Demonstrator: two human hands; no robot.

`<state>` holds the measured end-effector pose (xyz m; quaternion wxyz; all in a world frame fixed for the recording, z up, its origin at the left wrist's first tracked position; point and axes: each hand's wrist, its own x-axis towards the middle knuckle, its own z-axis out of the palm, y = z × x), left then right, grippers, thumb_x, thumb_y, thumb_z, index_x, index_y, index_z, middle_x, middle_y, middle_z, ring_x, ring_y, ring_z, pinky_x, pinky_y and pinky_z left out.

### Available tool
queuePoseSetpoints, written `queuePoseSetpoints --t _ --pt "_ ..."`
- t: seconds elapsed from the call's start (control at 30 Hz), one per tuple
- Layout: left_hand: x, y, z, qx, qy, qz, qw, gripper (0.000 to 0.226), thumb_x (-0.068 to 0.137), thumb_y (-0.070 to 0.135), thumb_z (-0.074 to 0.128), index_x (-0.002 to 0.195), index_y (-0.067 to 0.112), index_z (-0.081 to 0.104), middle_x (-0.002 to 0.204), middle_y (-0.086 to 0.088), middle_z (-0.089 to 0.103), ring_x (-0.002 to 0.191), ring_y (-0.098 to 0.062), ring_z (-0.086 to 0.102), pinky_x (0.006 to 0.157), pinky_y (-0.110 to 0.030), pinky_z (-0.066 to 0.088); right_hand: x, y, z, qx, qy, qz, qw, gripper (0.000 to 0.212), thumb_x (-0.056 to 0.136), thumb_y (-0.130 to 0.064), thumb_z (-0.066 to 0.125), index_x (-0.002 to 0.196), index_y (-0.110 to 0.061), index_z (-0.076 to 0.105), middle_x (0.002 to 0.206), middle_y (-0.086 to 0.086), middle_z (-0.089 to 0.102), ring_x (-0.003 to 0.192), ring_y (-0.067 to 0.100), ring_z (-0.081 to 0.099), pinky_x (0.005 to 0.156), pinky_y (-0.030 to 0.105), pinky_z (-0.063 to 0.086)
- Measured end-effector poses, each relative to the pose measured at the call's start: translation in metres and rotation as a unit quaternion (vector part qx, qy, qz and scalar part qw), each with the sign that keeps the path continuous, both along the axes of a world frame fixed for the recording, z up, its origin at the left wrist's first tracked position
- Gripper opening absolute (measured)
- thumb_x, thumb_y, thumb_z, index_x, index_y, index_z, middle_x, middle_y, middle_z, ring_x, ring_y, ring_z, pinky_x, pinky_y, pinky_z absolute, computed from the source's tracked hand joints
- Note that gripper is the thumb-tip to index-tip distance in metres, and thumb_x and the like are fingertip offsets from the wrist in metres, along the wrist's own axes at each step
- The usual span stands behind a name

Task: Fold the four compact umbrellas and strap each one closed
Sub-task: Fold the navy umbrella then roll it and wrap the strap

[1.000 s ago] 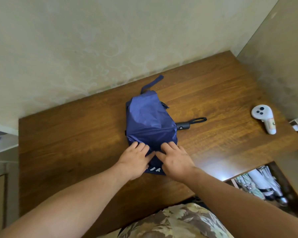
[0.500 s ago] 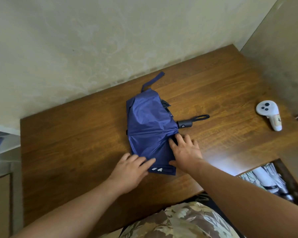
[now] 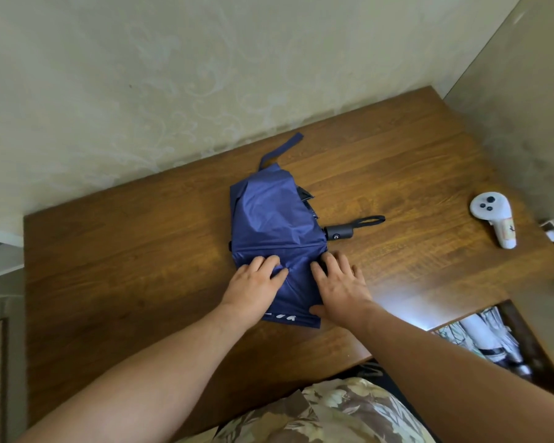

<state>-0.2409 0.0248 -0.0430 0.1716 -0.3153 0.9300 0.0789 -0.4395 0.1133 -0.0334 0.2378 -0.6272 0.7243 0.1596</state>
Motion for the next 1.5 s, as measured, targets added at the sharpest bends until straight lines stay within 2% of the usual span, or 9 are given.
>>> queuePoseSetpoints --t 0.47,0.6,0.7,0.83,0.97,1.17,1.23,1.3,1.5 --pt "0.0 0.012 -0.001 0.012 -0.011 0.006 1.0 0.092 0.094 0.007 0.07 0.167 0.024 0.017 0.168 -0.008 0.013 0.149 -0.03 0.027 0.118 -0.045 0.04 -0.009 -0.003 0.005 0.032 -0.022 -0.016 0.999 0.116 0.082 -0.062 0.076 0.162 -0.032 -0.003 0.169 0.001 -0.019 0.156 0.04 -0.01 0.124 0.064 0.014" --pt "0.0 0.011 -0.003 0.017 -0.015 0.016 1.0 0.089 0.096 0.01 0.068 0.166 0.028 0.017 0.161 -0.008 0.021 0.146 -0.029 0.028 0.119 -0.044 0.038 -0.011 -0.001 0.019 -0.09 -0.032 -0.133 0.986 0.055 0.088 -0.048 0.066 0.137 -0.026 0.054 0.146 0.006 0.044 0.131 0.035 0.037 0.103 0.054 0.043" --pt "0.007 0.013 -0.004 0.031 -0.027 -0.004 0.999 0.088 0.101 0.017 0.061 0.166 0.037 0.006 0.166 -0.011 0.009 0.153 -0.033 0.016 0.125 -0.049 0.027 0.002 -0.003 0.017 -0.224 -0.04 -0.041 0.973 0.036 0.086 -0.034 0.069 0.119 -0.019 0.068 0.121 0.005 0.053 0.112 0.031 0.048 0.084 0.048 0.05" --pt "0.028 0.028 -0.011 0.043 -0.031 -0.02 0.998 0.079 0.109 0.027 0.041 0.164 0.042 -0.014 0.174 -0.007 -0.017 0.161 -0.031 -0.012 0.131 -0.052 0.001 0.022 -0.015 0.008 -0.056 -0.086 0.088 0.991 0.092 0.092 -0.052 0.068 0.164 -0.026 0.018 0.172 0.002 0.005 0.156 0.034 0.01 0.121 0.06 0.029" --pt "0.069 0.041 -0.035 0.056 0.008 -0.014 0.998 0.069 0.11 0.056 0.023 0.165 0.033 -0.011 0.175 -0.004 -0.018 0.157 -0.025 -0.03 0.128 -0.052 -0.006 -0.005 -0.002 -0.006 0.058 -0.007 0.038 0.998 0.121 0.084 -0.084 0.052 0.159 -0.034 -0.027 0.164 -0.01 -0.039 0.155 0.035 -0.025 0.125 0.063 0.008" --pt "0.097 0.024 -0.013 0.123 0.072 0.0 0.99 0.053 0.109 0.058 0.025 0.158 0.043 0.039 0.173 0.013 0.022 0.16 -0.011 0.015 0.13 -0.043 0.015 -0.012 -0.002 -0.011 0.084 -0.007 0.034 0.996 0.125 0.079 -0.088 0.053 0.156 -0.037 -0.033 0.161 -0.01 -0.045 0.153 0.036 -0.031 0.125 0.065 0.005" --pt "0.075 -0.001 0.009 0.109 0.176 0.105 0.973 0.043 0.107 0.051 0.033 0.118 0.035 0.072 0.126 0.013 0.069 0.119 -0.009 0.061 0.105 -0.044 0.05 -0.012 -0.004 -0.011 0.091 -0.009 0.03 0.995 0.127 0.079 -0.088 0.055 0.156 -0.037 -0.033 0.161 -0.01 -0.045 0.153 0.036 -0.031 0.125 0.066 0.006" --pt "0.05 -0.033 0.026 0.058 0.271 0.246 0.929 0.027 0.106 0.038 0.05 0.097 0.024 0.071 0.096 0.008 0.064 0.091 -0.014 0.06 0.082 -0.04 0.054 -0.012 -0.004 -0.01 0.095 -0.008 0.026 0.995 0.128 0.078 -0.088 0.056 0.156 -0.037 -0.032 0.161 -0.011 -0.045 0.153 0.035 -0.031 0.124 0.066 0.007" --pt "-0.017 -0.103 0.061 0.201 0.321 0.499 0.779 0.045 0.101 0.042 0.064 0.141 0.03 0.047 0.11 0.009 0.062 0.099 -0.019 0.063 0.079 -0.034 0.049 -0.011 -0.004 -0.008 0.11 -0.001 0.032 0.993 0.128 0.079 -0.088 0.055 0.156 -0.037 -0.033 0.16 -0.011 -0.046 0.153 0.036 -0.032 0.124 0.066 0.008"
